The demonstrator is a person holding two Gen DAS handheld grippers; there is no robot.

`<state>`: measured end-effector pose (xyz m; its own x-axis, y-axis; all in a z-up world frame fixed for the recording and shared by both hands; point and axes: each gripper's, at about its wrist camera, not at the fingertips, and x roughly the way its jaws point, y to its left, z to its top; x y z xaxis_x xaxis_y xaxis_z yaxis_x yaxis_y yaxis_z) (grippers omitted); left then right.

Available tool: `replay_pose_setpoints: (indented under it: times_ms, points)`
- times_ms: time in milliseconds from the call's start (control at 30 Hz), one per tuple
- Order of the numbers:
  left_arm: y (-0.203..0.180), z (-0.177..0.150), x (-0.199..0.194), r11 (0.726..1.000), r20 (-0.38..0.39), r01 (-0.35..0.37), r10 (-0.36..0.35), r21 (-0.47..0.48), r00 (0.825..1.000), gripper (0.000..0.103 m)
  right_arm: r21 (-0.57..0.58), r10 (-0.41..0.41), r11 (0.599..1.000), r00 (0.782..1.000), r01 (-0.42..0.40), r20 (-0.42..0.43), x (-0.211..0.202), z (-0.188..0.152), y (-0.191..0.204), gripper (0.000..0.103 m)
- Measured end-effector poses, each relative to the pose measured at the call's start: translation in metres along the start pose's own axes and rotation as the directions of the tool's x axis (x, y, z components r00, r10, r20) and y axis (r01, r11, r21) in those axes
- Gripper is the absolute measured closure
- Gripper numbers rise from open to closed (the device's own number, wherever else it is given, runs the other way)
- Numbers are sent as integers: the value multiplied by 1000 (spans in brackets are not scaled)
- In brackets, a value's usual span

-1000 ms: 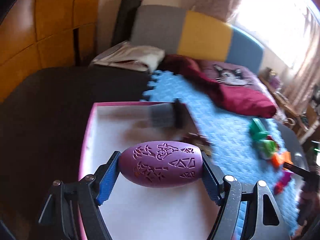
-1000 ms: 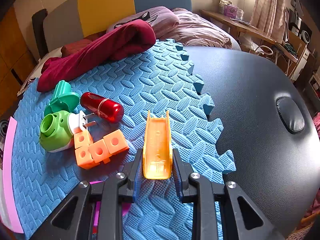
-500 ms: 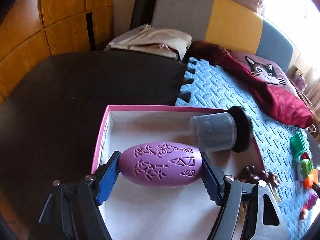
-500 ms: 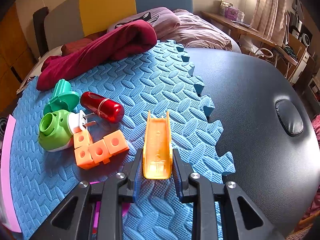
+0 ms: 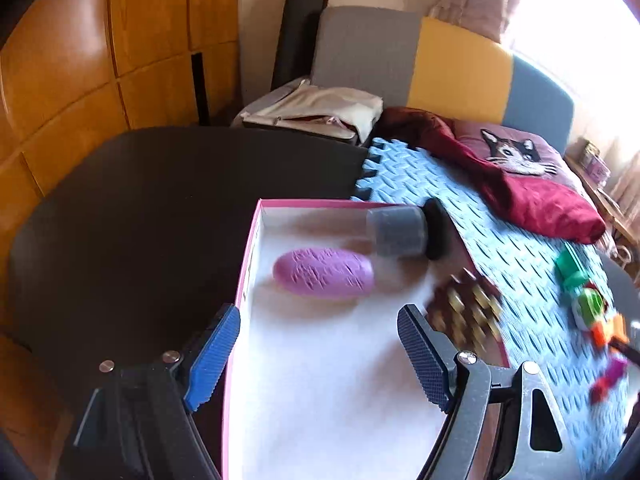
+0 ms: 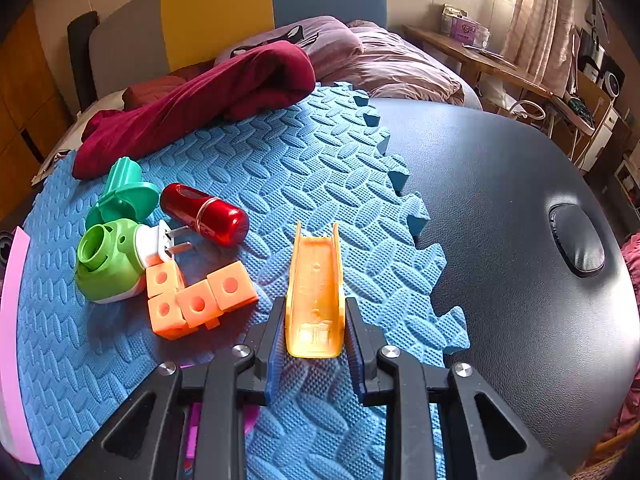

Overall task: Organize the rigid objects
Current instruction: 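Carry the orange slide piece into the pink tray and open the right tool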

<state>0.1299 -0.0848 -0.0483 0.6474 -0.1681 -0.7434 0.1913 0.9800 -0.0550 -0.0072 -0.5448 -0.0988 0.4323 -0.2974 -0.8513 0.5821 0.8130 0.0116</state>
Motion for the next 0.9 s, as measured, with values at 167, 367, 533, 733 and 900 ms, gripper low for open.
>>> replay_pose_setpoints:
  times_ms: [167, 367, 533, 733, 900]
  points:
    - [-8, -20, -26, 1000, 8, 14, -14, 13, 1000, 21, -3, -5, 1000, 1000, 5, 6, -1, 0, 1, 77]
    - [-16, -36, -47, 999, 21, 15, -16, 30, 1000, 21, -1, -4, 1000, 1000, 4, 5, -3, 0, 1, 77]
    - [-16, -40, -59, 999, 40, 9, -10, 37, 999, 21, 22, 16, 1000, 999, -17, 49, -14, 2, -2, 77]
    - [-7, -43, -67, 1000, 52, -17, 16, 20, 999, 21, 32, 84, 995, 987, -89, 137, -34, 6, -2, 77]
    - [1, -46, -70, 999, 58, -32, 31, 13, 998, 21, -17, 176, 984, 962, -177, 207, -55, 5, 13, 77]
